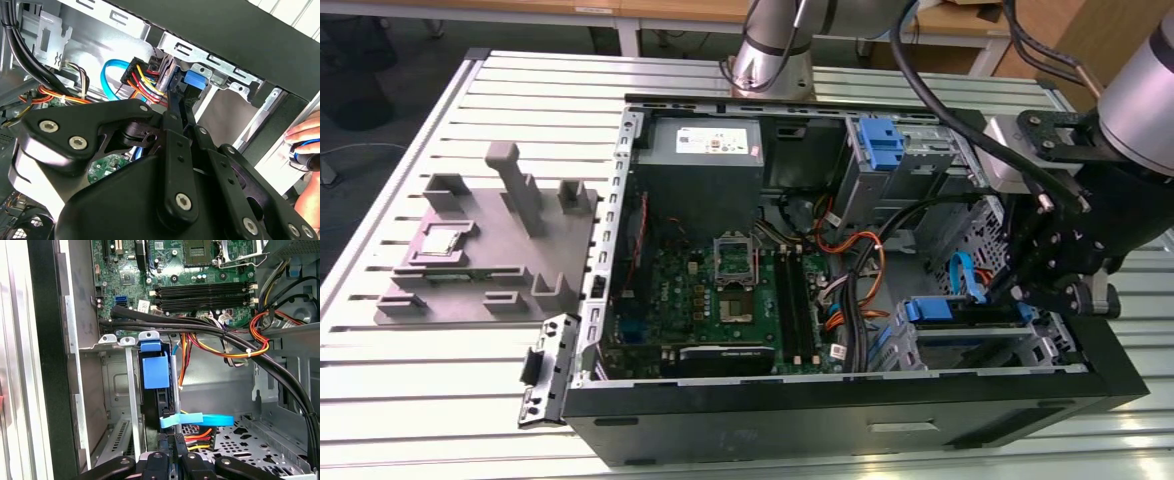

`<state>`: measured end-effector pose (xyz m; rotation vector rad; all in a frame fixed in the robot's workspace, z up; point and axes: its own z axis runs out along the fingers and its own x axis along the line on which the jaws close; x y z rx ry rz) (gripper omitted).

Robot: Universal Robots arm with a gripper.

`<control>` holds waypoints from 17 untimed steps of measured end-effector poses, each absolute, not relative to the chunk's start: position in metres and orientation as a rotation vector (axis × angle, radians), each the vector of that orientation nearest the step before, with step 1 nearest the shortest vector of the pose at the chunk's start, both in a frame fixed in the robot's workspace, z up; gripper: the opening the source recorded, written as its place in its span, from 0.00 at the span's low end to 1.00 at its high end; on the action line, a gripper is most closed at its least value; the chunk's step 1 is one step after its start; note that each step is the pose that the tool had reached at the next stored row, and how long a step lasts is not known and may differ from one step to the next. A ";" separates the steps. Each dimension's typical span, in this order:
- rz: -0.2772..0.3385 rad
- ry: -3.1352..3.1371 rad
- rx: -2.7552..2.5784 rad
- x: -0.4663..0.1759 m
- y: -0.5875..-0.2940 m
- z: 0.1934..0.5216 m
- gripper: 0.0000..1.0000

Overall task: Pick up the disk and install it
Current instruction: 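Insert the second disk wire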

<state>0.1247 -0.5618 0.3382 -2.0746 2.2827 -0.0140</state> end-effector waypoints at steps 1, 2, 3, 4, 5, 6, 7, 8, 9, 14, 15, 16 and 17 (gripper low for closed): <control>-0.014 2.283 -2.075 0.124 -0.562 0.338 0.16; -0.014 2.283 -2.075 0.124 -0.562 0.338 0.16; -0.014 2.283 -2.075 0.124 -0.562 0.338 0.16; -0.014 2.283 -2.075 0.124 -0.562 0.338 0.16; -0.015 2.283 -2.075 0.124 -0.562 0.338 0.16; -0.015 2.283 -2.075 0.124 -0.562 0.337 0.16; -0.016 2.283 -2.076 0.124 -0.562 0.337 0.16; -0.017 2.283 -2.076 0.124 -0.562 0.337 0.16; -0.017 2.283 -2.077 0.124 -0.562 0.337 0.16; -0.021 2.282 -2.081 0.124 -0.562 0.336 0.16; -0.022 2.282 -2.083 0.124 -0.562 0.336 0.16; -0.023 2.282 -2.084 0.124 -0.562 0.336 0.16; -0.023 2.281 -2.084 0.124 -0.562 0.336 0.16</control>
